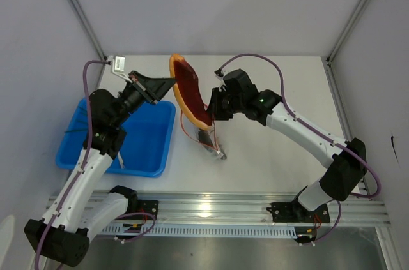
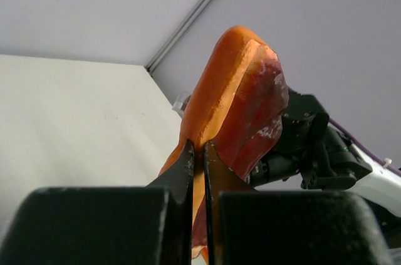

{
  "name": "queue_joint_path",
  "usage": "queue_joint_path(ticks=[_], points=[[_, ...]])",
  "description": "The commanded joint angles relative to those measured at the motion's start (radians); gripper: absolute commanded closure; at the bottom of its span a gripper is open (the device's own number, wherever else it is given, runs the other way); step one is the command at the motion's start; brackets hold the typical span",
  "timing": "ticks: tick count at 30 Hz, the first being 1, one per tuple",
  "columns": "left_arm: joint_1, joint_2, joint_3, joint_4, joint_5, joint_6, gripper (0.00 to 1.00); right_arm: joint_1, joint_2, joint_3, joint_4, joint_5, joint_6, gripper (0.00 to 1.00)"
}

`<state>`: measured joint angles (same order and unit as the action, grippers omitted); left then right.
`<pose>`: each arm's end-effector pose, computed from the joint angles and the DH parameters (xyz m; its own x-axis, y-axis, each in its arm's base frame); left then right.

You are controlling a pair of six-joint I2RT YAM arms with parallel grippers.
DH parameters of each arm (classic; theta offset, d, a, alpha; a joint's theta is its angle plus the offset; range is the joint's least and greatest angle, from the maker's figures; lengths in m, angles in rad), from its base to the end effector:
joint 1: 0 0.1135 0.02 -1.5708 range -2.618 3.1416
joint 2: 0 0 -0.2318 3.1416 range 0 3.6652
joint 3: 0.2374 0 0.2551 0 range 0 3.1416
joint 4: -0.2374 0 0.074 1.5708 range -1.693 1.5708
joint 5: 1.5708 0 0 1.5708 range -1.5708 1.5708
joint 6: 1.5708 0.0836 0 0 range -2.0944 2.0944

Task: Place the food in the zip-top bag and seal the zipper
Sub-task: Place the fake food in the zipper food storage bag.

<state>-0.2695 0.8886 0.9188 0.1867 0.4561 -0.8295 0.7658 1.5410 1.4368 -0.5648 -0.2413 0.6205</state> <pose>0.2460 -0.1062 0.3930 -0.3420 -0.5925 -0.7293 0.5944 0.4647 -0.6563 0.2656 0.2831 0.2828 -0.8336 -0.0183 -0.5520 -0.3976 0.7137 0.5767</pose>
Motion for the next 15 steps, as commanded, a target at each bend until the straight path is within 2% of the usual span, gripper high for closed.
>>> queue_joint_path(ticks=[1, 9, 15], points=[[-0.031, 0.003, -0.041, 0.125, -0.019, 0.009, 0.99, -0.022, -0.038, 0.045, 0.058, -0.062, 0.056, 1.0], [-0.076, -0.022, -0.164, 0.12, -0.051, 0.067, 0.99, -0.062, -0.074, 0.016, 0.117, -0.078, 0.116, 1.0], [-0.111, -0.002, -0.196, 0.082, -0.046, 0.096, 0.99, -0.082, -0.076, 0.019, 0.135, -0.113, 0.128, 1.0]])
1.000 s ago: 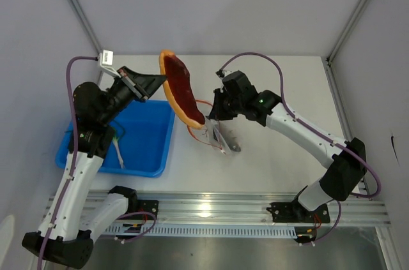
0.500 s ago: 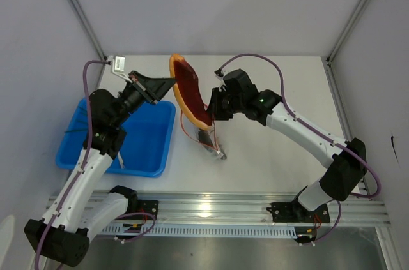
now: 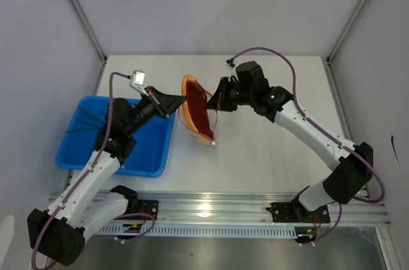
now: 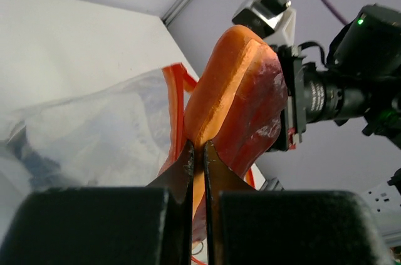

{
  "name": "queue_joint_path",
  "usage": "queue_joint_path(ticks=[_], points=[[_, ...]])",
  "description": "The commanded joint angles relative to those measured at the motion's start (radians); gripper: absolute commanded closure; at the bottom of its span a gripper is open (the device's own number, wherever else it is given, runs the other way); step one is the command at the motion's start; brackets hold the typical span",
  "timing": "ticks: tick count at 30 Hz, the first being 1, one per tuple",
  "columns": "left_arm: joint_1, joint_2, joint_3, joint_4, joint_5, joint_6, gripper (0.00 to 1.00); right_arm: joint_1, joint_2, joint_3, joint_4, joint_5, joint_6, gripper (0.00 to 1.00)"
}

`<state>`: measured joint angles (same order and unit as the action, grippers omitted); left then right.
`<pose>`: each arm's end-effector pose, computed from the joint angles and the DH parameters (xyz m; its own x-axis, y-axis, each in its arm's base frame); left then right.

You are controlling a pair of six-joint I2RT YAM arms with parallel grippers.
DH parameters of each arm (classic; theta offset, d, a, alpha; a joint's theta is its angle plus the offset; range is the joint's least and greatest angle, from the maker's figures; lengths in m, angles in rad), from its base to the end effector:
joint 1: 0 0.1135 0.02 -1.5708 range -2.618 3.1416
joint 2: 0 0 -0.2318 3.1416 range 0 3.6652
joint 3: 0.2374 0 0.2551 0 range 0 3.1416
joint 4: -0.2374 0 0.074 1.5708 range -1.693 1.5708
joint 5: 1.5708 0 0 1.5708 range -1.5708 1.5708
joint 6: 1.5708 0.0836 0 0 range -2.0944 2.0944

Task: Place the food in the zip-top bag and seal the zipper
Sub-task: Place the fake food in the zipper food storage bag, then adjust the zipper food storage bag at the center of the board.

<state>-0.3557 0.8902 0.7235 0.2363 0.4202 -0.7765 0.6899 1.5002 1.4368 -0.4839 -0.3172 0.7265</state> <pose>0.2492 -0.1290 0.3221 -0.4436 -0.5177 -0.7315 0.5446 0.4925 -0.6788 0.2811 0.2657 0.3090 -0.8382 0.1266 -0.5305 -0.3390 0.6411 0.6886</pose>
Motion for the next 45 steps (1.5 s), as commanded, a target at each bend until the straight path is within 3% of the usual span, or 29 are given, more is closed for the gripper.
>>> queue_joint_path(ticks=[1, 8, 14, 16, 17, 24, 28, 35, 45], points=[[-0.032, 0.01, 0.002, 0.017, -0.014, 0.058, 0.99, -0.006, -0.037, 0.017, 0.056, -0.037, 0.022, 1.0], [-0.084, 0.145, 0.08, -0.115, 0.041, 0.079, 0.99, -0.009, -0.04, 0.01, 0.054, -0.039, 0.017, 1.0], [-0.094, 0.185, 0.079, -0.134, 0.045, 0.052, 0.99, -0.013, -0.052, -0.004, 0.05, -0.039, 0.013, 1.0], [-0.098, 0.174, 0.07, -0.135, 0.037, 0.055, 0.86, -0.02, -0.058, -0.01, 0.051, -0.04, 0.013, 1.0], [-0.101, 0.17, 0.067, -0.146, 0.029, 0.059, 0.69, -0.024, -0.06, -0.012, 0.051, -0.043, 0.011, 1.0], [-0.117, 0.058, 0.094, -0.221, -0.037, 0.137, 0.31, -0.036, -0.081, -0.042, 0.039, -0.046, -0.004, 1.0], [-0.123, -0.016, 0.123, -0.355, -0.142, 0.177, 0.28, -0.043, -0.092, -0.056, 0.034, -0.046, -0.012, 1.0], [-0.124, -0.125, 0.1, -0.434, -0.221, 0.177, 0.28, -0.046, -0.095, -0.062, 0.033, -0.057, -0.018, 1.0], [-0.153, 0.013, 0.114, -0.535, -0.167, 0.128, 0.35, -0.047, -0.106, -0.058, 0.039, -0.069, -0.022, 1.0]])
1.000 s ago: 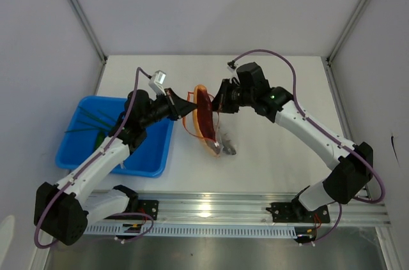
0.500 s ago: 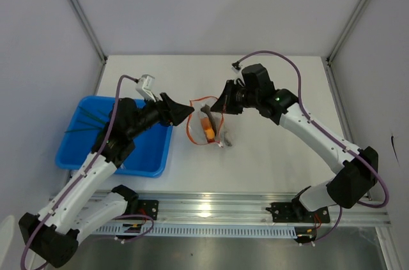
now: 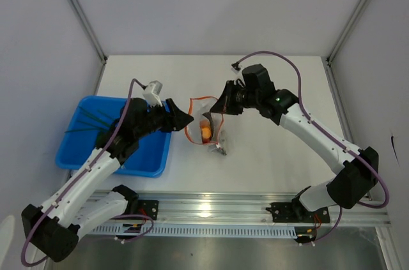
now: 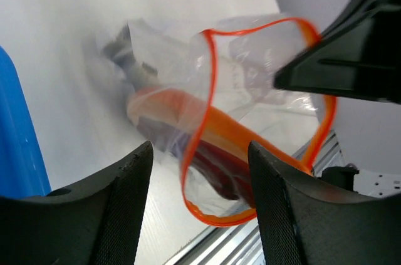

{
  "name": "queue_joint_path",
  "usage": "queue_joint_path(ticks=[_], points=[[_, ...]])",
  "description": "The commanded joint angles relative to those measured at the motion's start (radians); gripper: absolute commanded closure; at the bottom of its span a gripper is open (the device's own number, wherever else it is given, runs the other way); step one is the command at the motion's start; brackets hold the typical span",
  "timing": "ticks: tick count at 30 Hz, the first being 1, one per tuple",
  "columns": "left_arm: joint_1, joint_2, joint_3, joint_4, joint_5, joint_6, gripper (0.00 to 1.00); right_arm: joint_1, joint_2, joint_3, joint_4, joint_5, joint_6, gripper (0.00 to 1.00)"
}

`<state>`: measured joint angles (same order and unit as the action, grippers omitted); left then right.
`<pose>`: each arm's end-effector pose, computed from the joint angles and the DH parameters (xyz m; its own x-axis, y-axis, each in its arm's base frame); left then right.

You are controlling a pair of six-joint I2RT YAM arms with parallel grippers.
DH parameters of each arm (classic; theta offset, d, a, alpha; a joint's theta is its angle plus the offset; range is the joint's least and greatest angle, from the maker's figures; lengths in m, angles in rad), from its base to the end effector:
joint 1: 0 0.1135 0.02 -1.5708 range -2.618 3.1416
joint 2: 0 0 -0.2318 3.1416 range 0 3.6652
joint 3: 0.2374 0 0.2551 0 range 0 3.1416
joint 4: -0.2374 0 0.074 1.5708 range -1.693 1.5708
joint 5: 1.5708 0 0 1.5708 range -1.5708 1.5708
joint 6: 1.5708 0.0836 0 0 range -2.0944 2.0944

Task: Place the food in the zip-top bag and seal the zipper
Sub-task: Adjust the zipper food storage bag at the center of the board.

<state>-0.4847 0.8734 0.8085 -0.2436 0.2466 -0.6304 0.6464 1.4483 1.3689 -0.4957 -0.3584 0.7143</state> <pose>0.2296 -0.1440 0.2879 -0.6047 -0.3276 -0.7260 0.3729 0.6890 -0.6215 0.2788 0.2471 0.3009 -0.8515 0.1260 -0.5090 -0.3193 0.6455 0.6939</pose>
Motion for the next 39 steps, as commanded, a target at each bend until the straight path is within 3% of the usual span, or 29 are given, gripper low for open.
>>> queue_joint_path(ticks=[1, 9, 19, 22, 23, 24, 28, 29, 33, 34, 36, 39], points=[[-0.038, 0.044, 0.031, -0.069, -0.007, -0.02, 0.36, -0.004, -0.058, 0.01, 0.048, -0.027, -0.012, 1.0], [-0.064, 0.05, 0.008, -0.083, -0.029, -0.035, 0.4, -0.007, -0.068, 0.006, 0.037, -0.028, -0.015, 1.0], [-0.133, 0.202, 0.037, -0.003, 0.034, -0.04, 0.57, -0.01, -0.068, -0.002, 0.031, -0.028, -0.022, 1.0], [-0.132, 0.225, 0.041, 0.021, 0.069, -0.049, 0.84, -0.017, -0.075, -0.019, 0.023, -0.027, -0.029, 1.0], [-0.132, 0.223, 0.034, 0.036, 0.083, -0.054, 0.99, -0.019, -0.077, -0.024, 0.022, -0.021, -0.032, 1.0], [-0.134, 0.216, 0.032, 0.071, 0.106, -0.063, 0.99, -0.021, -0.077, -0.028, 0.016, -0.013, -0.038, 1.0], [-0.134, 0.184, 0.035, 0.104, 0.128, -0.075, 0.99, -0.027, -0.077, -0.034, -0.029, 0.025, -0.09, 0.79], [-0.134, 0.187, 0.044, 0.099, 0.131, -0.078, 0.99, -0.027, -0.075, -0.033, -0.04, 0.033, -0.104, 0.63], [-0.134, 0.191, 0.054, 0.11, 0.163, -0.104, 0.99, -0.025, -0.097, -0.008, -0.093, 0.064, -0.168, 0.29], [-0.134, 0.191, 0.054, 0.116, 0.168, -0.107, 0.99, -0.025, -0.111, -0.005, -0.11, 0.091, -0.18, 0.27], [-0.134, 0.191, 0.052, 0.121, 0.168, -0.111, 0.99, -0.019, -0.16, 0.009, -0.128, 0.12, -0.225, 0.12], [-0.134, 0.194, 0.052, 0.122, 0.166, -0.107, 0.99, -0.016, -0.207, 0.035, -0.17, 0.144, -0.271, 0.12]])
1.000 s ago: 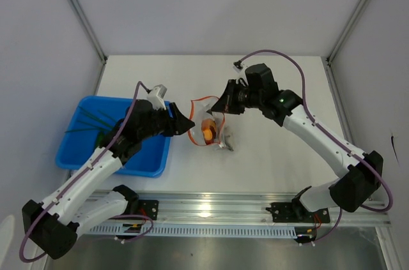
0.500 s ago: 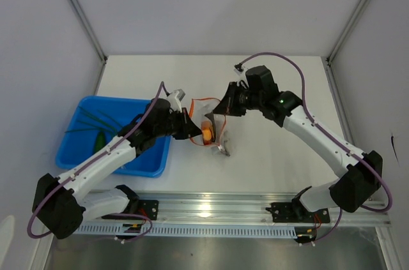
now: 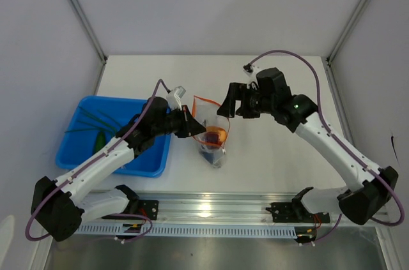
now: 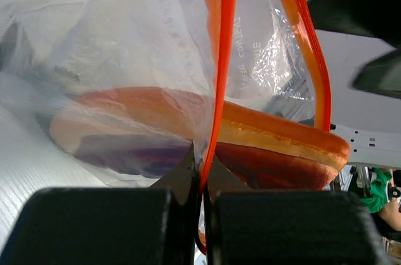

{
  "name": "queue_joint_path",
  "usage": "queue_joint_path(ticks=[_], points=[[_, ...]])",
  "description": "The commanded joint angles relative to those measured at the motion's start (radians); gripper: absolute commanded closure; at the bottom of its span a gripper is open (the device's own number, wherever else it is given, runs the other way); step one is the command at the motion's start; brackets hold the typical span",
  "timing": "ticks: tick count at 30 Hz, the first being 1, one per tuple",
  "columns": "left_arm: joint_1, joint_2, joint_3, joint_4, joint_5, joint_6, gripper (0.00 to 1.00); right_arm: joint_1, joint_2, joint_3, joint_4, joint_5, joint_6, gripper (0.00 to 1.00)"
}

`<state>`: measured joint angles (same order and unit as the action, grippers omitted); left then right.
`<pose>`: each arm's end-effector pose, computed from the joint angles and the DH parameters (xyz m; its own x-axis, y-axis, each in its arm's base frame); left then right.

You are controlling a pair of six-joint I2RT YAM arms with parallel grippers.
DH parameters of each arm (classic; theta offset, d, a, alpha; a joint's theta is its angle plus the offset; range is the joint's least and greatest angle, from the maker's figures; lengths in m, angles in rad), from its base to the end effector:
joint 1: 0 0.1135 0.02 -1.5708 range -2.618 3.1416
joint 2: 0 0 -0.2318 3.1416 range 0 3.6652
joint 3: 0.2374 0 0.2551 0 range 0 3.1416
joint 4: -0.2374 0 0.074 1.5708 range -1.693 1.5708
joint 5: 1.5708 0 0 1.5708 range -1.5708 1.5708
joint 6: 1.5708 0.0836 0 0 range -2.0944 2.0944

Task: Place the food in the zip-top bag and seal the zipper
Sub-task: Adjust the zipper food storage bag at the center of the board.

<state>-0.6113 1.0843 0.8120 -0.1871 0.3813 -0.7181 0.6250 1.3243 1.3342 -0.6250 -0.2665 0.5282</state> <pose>0.2298 -0.1991 0.2423 -0.8037 -0.1825 -0.5664 0.3680 0.5957 -0.7140 0.2605 0.2151 0.3115 -0.7766 0.0393 -0.6288 -0.4023 0.7372 0.5429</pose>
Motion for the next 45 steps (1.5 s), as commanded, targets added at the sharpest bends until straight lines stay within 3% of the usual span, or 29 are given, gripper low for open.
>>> queue_joint_path(ticks=[1, 3, 7, 12, 15, 20, 27, 45], points=[[-0.007, -0.015, 0.05, 0.066, 0.031, -0.02, 0.99, 0.004, -0.089, 0.075, -0.068, 0.064, -0.091, 0.14], [-0.008, -0.009, 0.047, 0.069, 0.033, -0.021, 0.99, 0.004, -0.105, 0.082, -0.093, 0.066, -0.102, 0.18], [-0.007, -0.007, 0.042, 0.078, 0.039, -0.029, 0.99, 0.045, -0.137, 0.094, -0.105, 0.009, -0.149, 0.37], [-0.007, -0.003, 0.047, 0.08, 0.038, -0.032, 0.99, 0.131, -0.134, 0.163, -0.139, -0.017, -0.163, 0.46], [-0.007, -0.004, 0.047, 0.081, 0.034, -0.035, 0.99, 0.151, -0.116, 0.171, -0.173, -0.016, -0.146, 0.57], [-0.01, -0.003, 0.05, 0.083, 0.034, -0.043, 0.99, 0.192, -0.128, 0.12, -0.189, 0.018, -0.109, 0.58], [-0.013, -0.006, 0.062, 0.075, 0.031, -0.041, 0.99, 0.278, -0.12, 0.079, -0.219, 0.09, -0.089, 0.48], [-0.036, 0.017, 0.087, 0.041, -0.005, -0.011, 0.99, 0.326, -0.106, 0.074, -0.262, 0.297, -0.089, 0.48]])
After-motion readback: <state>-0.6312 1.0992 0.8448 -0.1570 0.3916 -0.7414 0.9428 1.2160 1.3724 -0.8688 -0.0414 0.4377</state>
